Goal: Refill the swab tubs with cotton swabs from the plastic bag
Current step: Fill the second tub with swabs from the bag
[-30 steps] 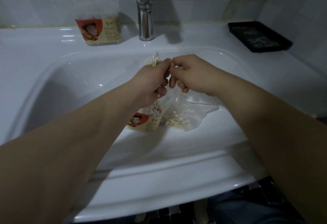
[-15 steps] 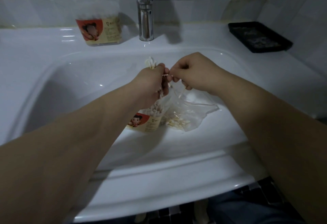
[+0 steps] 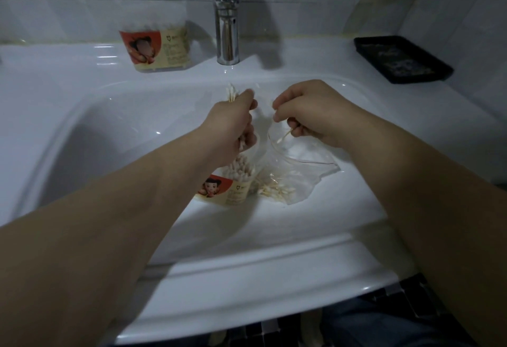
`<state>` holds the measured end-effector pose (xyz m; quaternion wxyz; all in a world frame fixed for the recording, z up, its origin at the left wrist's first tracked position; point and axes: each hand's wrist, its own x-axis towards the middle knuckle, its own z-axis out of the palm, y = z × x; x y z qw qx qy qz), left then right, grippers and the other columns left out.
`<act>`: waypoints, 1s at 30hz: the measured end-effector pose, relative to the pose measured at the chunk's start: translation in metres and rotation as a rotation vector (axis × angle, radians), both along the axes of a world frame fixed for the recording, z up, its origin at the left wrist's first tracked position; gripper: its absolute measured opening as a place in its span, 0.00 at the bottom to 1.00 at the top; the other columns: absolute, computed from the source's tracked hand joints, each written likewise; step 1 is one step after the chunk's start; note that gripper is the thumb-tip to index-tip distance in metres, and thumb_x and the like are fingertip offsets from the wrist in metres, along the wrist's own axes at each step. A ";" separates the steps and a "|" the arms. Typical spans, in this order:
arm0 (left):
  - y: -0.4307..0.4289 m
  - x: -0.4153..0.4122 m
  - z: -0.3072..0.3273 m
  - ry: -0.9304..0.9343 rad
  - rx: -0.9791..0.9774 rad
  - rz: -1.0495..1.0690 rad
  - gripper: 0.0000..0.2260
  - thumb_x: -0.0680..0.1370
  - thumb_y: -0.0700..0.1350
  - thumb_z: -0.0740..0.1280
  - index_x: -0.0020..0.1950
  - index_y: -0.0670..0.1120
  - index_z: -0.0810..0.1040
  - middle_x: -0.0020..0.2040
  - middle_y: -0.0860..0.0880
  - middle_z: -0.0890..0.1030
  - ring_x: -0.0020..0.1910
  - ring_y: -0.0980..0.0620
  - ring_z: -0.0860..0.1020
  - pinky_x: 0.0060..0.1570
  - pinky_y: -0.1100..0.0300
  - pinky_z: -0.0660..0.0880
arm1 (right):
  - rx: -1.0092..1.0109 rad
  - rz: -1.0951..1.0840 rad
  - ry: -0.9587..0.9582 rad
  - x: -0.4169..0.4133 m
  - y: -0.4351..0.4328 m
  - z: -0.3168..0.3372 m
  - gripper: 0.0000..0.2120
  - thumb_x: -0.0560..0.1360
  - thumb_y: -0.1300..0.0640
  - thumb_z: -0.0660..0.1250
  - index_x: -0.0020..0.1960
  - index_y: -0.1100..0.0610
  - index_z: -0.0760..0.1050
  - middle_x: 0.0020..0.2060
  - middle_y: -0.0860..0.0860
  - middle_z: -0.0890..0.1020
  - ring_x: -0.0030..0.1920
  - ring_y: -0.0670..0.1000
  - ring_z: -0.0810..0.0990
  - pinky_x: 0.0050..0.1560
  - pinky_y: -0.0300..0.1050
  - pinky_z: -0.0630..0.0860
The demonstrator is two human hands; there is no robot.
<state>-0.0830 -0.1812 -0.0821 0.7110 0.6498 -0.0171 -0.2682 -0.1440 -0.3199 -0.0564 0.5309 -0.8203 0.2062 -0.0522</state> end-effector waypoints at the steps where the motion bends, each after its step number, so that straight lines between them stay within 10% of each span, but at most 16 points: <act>1: 0.000 0.000 0.000 -0.028 0.014 -0.037 0.15 0.82 0.55 0.65 0.53 0.43 0.78 0.29 0.52 0.62 0.23 0.54 0.62 0.26 0.63 0.63 | 0.010 0.026 -0.006 0.000 0.000 0.000 0.07 0.72 0.69 0.72 0.44 0.58 0.82 0.27 0.51 0.77 0.29 0.48 0.75 0.31 0.41 0.75; 15: 0.003 -0.009 0.005 0.090 -0.075 -0.225 0.09 0.87 0.44 0.55 0.51 0.43 0.72 0.43 0.40 0.84 0.39 0.45 0.83 0.38 0.56 0.82 | 0.092 0.059 -0.045 0.001 0.003 0.001 0.15 0.74 0.75 0.58 0.48 0.60 0.79 0.40 0.60 0.81 0.35 0.53 0.80 0.32 0.42 0.78; 30: 0.004 -0.011 0.001 -0.058 0.113 -0.390 0.11 0.86 0.46 0.60 0.48 0.44 0.78 0.31 0.53 0.67 0.27 0.57 0.63 0.26 0.66 0.61 | 0.073 -0.052 -0.236 0.003 -0.004 -0.002 0.13 0.69 0.73 0.74 0.48 0.58 0.80 0.42 0.58 0.85 0.44 0.56 0.87 0.48 0.47 0.85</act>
